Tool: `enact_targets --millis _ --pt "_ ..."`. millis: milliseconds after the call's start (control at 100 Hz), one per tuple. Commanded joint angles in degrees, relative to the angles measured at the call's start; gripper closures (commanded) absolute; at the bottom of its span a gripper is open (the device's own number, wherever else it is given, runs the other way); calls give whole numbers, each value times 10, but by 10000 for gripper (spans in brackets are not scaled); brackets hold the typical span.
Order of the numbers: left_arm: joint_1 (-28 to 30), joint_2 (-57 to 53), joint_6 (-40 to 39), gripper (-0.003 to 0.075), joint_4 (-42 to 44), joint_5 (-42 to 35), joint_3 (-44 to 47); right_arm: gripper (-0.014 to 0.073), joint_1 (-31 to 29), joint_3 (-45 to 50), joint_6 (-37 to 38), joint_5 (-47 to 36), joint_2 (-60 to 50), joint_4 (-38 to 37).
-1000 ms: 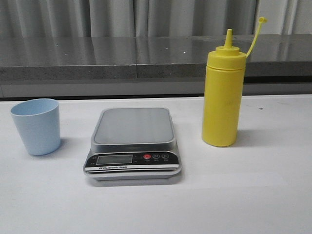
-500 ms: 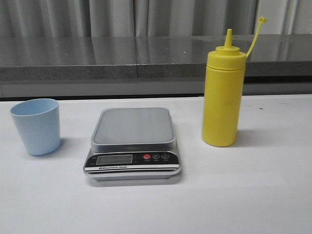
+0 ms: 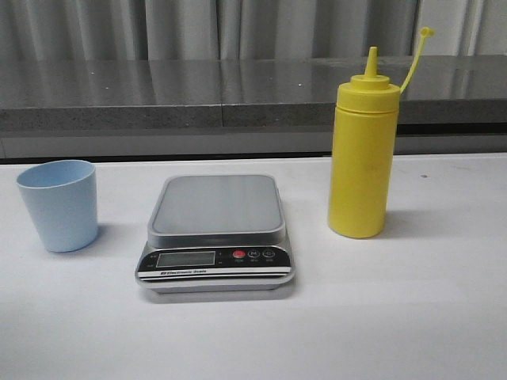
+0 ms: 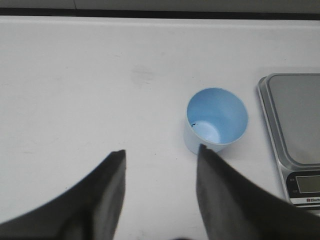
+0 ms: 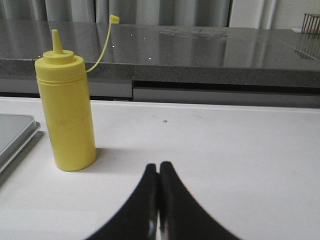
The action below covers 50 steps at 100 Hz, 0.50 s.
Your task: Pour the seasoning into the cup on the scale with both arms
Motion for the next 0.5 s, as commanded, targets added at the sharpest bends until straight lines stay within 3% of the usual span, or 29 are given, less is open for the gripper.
enact_targets --millis 0,490 --pt "-9 28 -3 265 -21 -31 -40 654 -1 -9 -1 -49 -14 0" --pt "-33 223 -3 271 -59 -23 -137 654 -1 -9 -1 -49 -14 0"
